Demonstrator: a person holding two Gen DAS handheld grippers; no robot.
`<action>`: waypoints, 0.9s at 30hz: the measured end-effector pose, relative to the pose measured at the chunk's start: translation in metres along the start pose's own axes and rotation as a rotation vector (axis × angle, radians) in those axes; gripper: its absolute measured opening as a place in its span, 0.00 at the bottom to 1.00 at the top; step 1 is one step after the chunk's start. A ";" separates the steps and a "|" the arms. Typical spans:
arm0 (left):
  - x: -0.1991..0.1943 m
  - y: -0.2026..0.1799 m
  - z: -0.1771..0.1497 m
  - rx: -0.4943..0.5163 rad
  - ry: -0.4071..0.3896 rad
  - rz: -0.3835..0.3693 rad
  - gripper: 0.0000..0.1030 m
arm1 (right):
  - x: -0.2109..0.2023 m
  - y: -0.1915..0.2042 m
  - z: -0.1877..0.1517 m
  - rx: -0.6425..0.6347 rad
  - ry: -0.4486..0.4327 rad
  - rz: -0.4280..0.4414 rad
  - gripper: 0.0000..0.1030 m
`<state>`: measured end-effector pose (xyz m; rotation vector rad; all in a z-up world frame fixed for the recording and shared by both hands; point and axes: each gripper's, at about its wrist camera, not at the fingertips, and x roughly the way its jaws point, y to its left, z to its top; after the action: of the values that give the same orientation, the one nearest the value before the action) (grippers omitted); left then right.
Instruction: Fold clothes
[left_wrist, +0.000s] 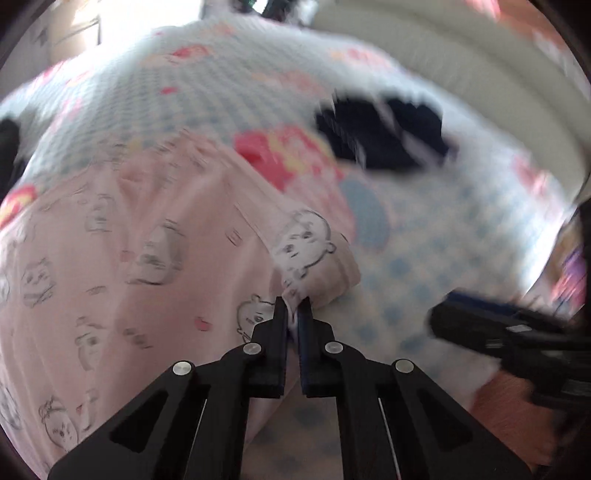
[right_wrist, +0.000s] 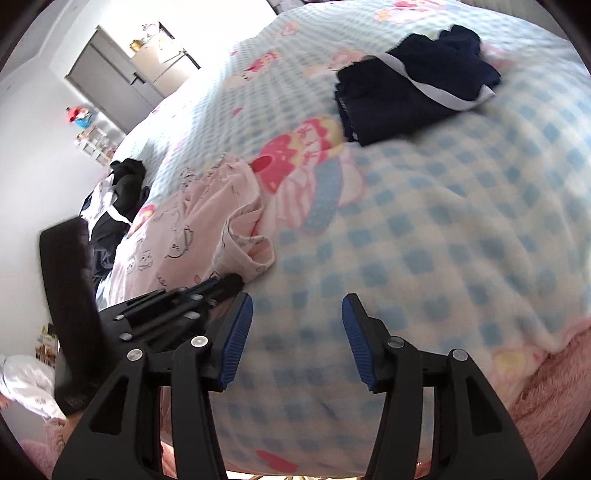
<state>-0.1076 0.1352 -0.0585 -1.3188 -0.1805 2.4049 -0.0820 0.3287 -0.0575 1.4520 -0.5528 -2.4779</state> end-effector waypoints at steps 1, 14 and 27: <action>-0.018 0.013 0.003 -0.047 -0.045 -0.017 0.05 | 0.002 0.003 0.003 -0.008 0.004 0.005 0.51; -0.103 0.236 -0.019 -0.481 -0.184 0.172 0.05 | 0.073 0.103 0.025 -0.198 0.123 0.119 0.51; -0.086 0.259 -0.022 -0.446 -0.161 0.157 0.12 | 0.115 0.137 0.044 -0.254 0.161 0.050 0.51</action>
<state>-0.1189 -0.1379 -0.0796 -1.3563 -0.7190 2.7097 -0.1774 0.1713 -0.0707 1.4962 -0.2304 -2.2687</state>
